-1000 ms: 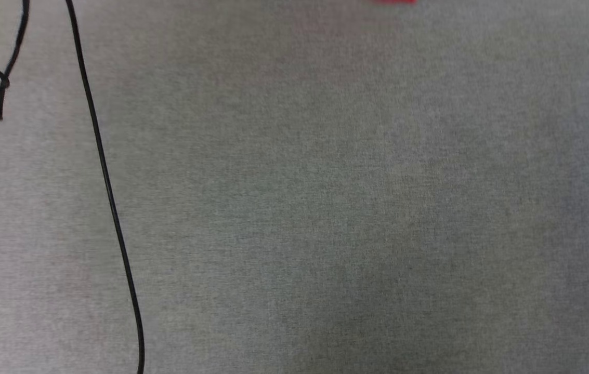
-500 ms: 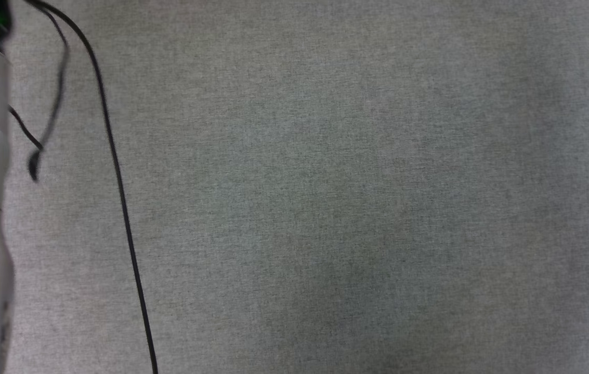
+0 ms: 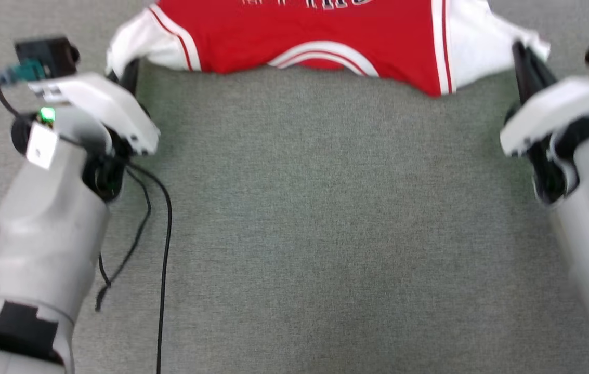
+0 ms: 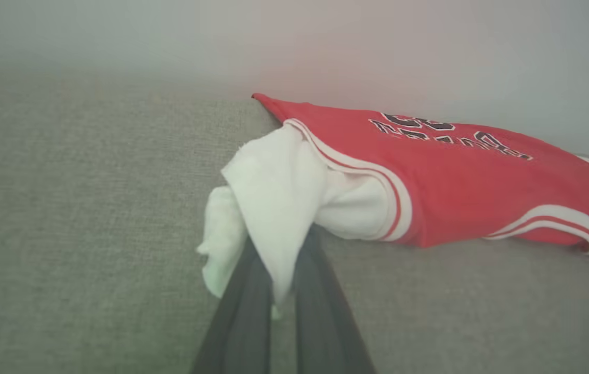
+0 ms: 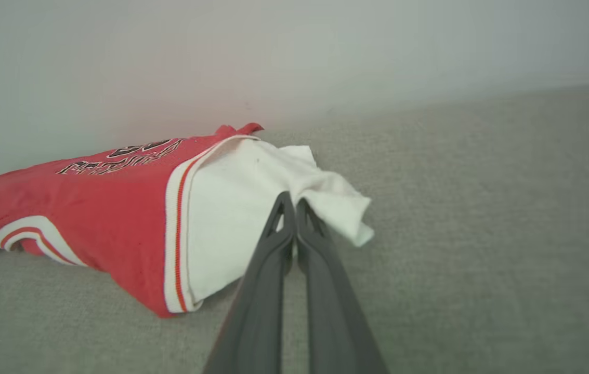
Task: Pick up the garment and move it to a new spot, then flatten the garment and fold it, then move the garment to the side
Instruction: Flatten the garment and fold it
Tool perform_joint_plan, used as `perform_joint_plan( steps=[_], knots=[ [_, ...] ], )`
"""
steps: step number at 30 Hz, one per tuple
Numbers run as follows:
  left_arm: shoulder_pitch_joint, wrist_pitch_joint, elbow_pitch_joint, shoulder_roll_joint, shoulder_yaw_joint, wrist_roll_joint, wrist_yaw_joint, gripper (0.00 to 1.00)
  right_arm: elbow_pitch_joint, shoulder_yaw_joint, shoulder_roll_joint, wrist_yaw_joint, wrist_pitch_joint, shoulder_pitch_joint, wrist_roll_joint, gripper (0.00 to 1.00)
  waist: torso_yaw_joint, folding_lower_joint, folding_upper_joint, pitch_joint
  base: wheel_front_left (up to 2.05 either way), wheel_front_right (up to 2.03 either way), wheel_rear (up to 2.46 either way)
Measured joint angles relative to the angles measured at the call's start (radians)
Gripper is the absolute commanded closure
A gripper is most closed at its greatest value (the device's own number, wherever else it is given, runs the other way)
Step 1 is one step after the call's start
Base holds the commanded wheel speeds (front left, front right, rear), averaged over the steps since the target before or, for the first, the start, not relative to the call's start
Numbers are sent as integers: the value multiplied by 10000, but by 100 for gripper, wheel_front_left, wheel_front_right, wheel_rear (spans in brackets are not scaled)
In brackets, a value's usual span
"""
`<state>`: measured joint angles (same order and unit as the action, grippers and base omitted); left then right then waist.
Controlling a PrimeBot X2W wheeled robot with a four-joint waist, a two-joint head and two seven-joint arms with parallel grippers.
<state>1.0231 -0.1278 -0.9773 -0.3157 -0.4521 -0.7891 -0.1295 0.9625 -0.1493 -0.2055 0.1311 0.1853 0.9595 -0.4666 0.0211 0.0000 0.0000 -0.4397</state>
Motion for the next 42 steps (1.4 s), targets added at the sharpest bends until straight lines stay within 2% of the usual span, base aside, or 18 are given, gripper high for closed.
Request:
perform_joint_plan(
  steps=[11,17,23,31,36,38,42],
  knots=[
    [-3001,-794,1210,-311,-412,-499,6,100,-1914,125,-548,4,387,-3792,-472,100,-186,-2,1,1824,0,0,0],
    [-5142,-844,2293,-546,-493,-644,453,100,-3730,966,-518,6,-209,-6154,-42,100,-224,-3,1,2814,0,0,0],
    [-7282,-673,4372,-1091,-435,-819,1396,100,-6197,2021,176,4,-1523,-8891,813,100,-185,-3,1,3618,0,0,0],
    [-10253,29,7988,-2121,-217,-1049,3298,100,-9559,3055,1258,4,-3567,-12146,1647,100,-218,-3,1,4391,0,0,0],
    [-11863,299,9524,-2454,-117,-1279,4249,100,-10387,3273,1499,4,-4345,-13415,1739,100,-231,-3,1,4568,0,0,0],
    [-12208,416,9864,-2512,-167,-1304,4458,100,-10485,3290,1530,4,-4631,-13789,1565,100,-273,-2,0,4596,0,0,0],
    [-12555,458,10038,-2508,-280,-1344,4556,100,-10399,3313,1544,2,-4920,-14018,1152,100,-322,-2,1,4664,0,0,0]
  ],
)
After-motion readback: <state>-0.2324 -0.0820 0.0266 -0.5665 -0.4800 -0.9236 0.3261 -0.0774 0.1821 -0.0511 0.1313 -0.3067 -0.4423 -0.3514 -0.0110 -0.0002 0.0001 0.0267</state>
